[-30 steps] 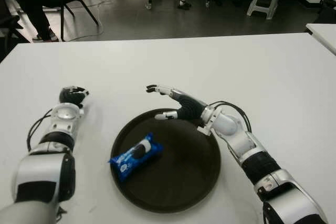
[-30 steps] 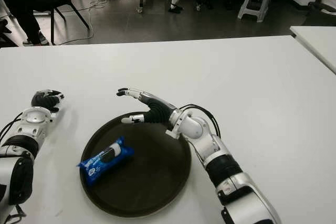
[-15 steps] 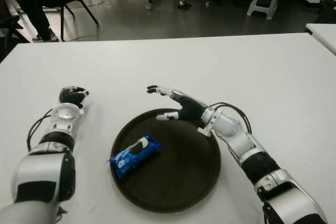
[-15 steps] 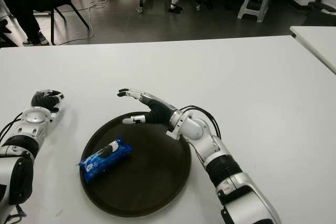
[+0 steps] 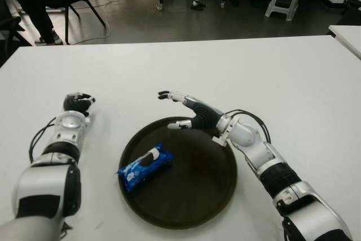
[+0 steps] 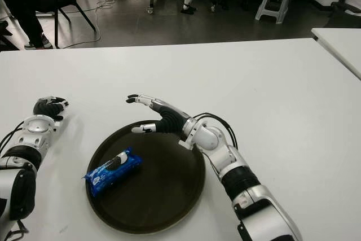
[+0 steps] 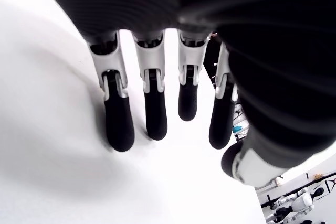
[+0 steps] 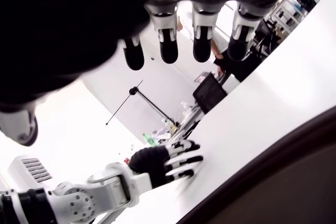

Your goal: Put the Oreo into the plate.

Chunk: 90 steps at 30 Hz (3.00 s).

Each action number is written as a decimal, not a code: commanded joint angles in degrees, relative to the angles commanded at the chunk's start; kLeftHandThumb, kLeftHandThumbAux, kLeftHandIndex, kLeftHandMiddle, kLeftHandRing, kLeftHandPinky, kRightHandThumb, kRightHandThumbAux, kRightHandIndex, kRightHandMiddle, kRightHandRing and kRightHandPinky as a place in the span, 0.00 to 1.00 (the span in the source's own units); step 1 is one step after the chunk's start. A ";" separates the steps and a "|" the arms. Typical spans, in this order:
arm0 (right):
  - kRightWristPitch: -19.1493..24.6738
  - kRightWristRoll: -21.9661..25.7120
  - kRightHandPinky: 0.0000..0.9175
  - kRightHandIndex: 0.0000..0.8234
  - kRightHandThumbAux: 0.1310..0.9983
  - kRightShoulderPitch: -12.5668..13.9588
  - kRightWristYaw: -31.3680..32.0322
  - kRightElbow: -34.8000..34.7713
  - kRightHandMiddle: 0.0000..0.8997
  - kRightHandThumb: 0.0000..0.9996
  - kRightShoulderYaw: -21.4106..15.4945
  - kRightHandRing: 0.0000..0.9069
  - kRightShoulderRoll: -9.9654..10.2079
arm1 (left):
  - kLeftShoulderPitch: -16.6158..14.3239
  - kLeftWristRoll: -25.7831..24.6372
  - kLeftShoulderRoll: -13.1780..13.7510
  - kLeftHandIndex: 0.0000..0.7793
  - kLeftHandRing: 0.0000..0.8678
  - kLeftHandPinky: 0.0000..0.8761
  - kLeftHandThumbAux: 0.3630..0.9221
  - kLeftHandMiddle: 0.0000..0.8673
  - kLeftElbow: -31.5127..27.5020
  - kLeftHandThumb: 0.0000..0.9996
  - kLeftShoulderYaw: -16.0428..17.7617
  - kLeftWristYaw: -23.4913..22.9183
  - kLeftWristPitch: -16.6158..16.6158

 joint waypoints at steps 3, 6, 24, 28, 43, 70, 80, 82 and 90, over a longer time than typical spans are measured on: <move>-0.30 -0.98 0.00 0.00 0.31 -1.35 -3.57 4.14 0.00 0.22 -1.35 0.00 -1.02 | 0.05 0.08 0.02 0.51 0.24 0.26 0.64 0.23 -0.03 0.68 -0.11 -0.17 -0.04; -0.22 -0.87 0.00 0.00 0.32 -4.13 -5.91 9.99 0.00 0.24 -3.09 0.00 -3.14 | 0.09 0.09 0.04 0.51 0.24 0.26 0.64 0.22 -0.06 0.68 -0.15 -0.23 -0.07; 6.15 -10.10 0.00 0.00 0.46 -13.99 -29.24 29.15 0.00 0.23 -2.67 0.00 -9.49 | 0.04 0.40 0.21 0.51 0.24 0.25 0.64 0.22 0.00 0.68 -0.71 0.00 0.14; 8.80 -10.94 0.00 0.00 0.49 -15.26 -33.15 32.52 0.00 0.21 -3.10 0.00 -11.16 | 0.13 0.41 0.27 0.51 0.23 0.24 0.64 0.22 0.00 0.68 -0.71 0.03 0.09; 18.27 -11.74 0.00 0.00 0.62 -16.02 -40.28 39.08 0.00 0.19 -3.35 0.00 -12.35 | 0.58 0.28 0.62 0.52 0.25 0.27 0.64 0.24 -0.08 0.68 -0.75 -0.19 -0.41; 23.73 -5.24 0.02 0.04 0.67 -13.46 -43.67 40.20 0.03 0.20 -11.75 0.01 -10.80 | 1.36 0.06 1.25 0.51 0.22 0.22 0.64 0.20 -0.06 0.68 -0.55 -0.99 -0.55; 21.60 -1.48 0.13 0.07 0.67 -12.64 -39.68 40.11 0.09 0.28 -15.43 0.10 -9.98 | 1.75 0.16 1.08 0.51 0.22 0.21 0.64 0.21 -0.10 0.68 -0.69 -0.93 -1.36; 21.38 -1.19 0.14 0.08 0.67 -12.64 -39.24 40.09 0.10 0.28 -15.76 0.12 -9.91 | 1.76 0.09 1.07 0.51 0.22 0.20 0.64 0.21 -0.10 0.68 -0.61 -0.91 -1.43; 20.30 3.22 0.22 0.10 0.68 -12.85 -34.16 39.87 0.15 0.31 -20.02 0.18 -9.34 | 1.74 -0.01 1.06 0.52 0.22 0.21 0.64 0.22 -0.10 0.68 -0.41 -0.88 -1.42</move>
